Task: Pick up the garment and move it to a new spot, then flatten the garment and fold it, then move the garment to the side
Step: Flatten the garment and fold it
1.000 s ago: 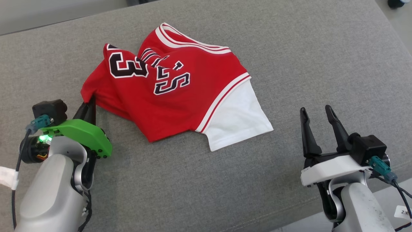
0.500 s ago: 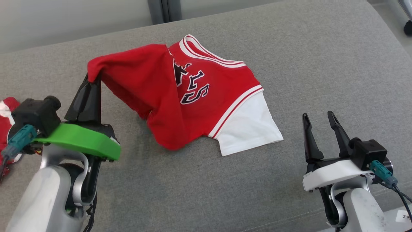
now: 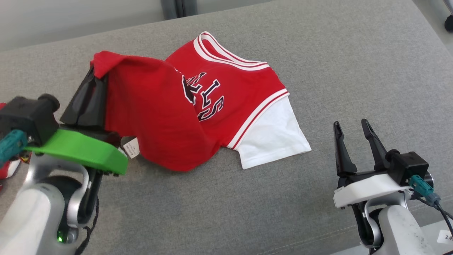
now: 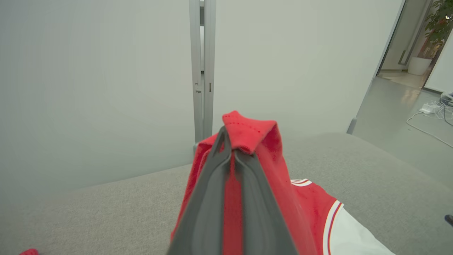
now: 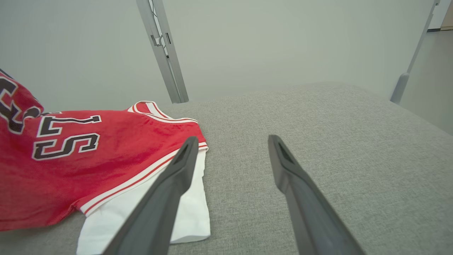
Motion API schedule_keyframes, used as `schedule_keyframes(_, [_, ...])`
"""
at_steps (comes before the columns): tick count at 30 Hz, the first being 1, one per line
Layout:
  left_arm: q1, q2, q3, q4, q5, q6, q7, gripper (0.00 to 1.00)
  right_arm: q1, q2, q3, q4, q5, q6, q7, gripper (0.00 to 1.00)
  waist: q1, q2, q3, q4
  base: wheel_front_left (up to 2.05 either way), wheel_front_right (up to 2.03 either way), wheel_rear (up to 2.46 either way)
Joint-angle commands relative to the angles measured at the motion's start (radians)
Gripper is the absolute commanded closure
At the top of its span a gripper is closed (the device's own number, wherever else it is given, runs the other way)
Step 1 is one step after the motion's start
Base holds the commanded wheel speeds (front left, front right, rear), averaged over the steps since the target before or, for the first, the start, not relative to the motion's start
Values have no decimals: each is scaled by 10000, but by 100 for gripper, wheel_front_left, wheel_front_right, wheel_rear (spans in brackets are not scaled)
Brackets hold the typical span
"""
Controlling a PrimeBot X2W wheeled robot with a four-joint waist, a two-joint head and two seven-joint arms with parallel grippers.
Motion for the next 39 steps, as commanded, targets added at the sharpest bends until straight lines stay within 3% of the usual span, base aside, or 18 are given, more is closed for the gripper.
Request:
schedule_keyframes(1, [-436, 123, 105, 537, -38, -111, 34, 100, -161, -14, 57, -76, 63, -17, -28, 0, 0, -1, 408, -211, 0, 0, 0])
schedule_keyframes(13, [-3310, 491, 310, 6320, 259, -1082, -713, 100, -686, -12, 462, -33, 246, -17, -223, 0, 0, -1, 1779, -1189, 0, 0, 0])
schedule_keyframes(20, [-4434, 186, 161, 8369, 682, -990, -1733, 100, -736, -11, 567, 91, 222, -17, -291, 0, 0, -1, 1835, -1279, 0, 0, 0])
schedule_keyframes(21, [-4519, 58, 120, 8669, 656, -1029, -1841, 45, -748, -12, 581, 119, 200, -17, -299, 0, 0, -1, 1795, -1243, 0, 0, 0])
schedule_keyframes(22, [-4582, -25, 83, 8877, 634, -1099, -1915, 0, -750, -11, 599, 133, 189, -17, -303, 0, 0, -1, 1757, -1205, 0, 0, 0])
schedule_keyframes(30, [-4136, -684, 34, 9655, 267, -1500, -2991, 0, -535, -15, 559, 190, -34, -17, -185, 0, 0, -1, 1162, -470, 0, 0, 0])
schedule_keyframes(35, [-3130, -827, 268, 9177, -219, -1484, -3404, 0, -404, -17, 555, 176, -107, -17, -62, 0, 0, -1, 627, 75, 0, 0, 0])
schedule_keyframes(39, [-2084, -866, 408, 8623, -723, -1559, -3118, 0, -267, -17, 585, 139, -83, -17, 61, 0, 0, -1, 324, 286, 0, 0, 0])
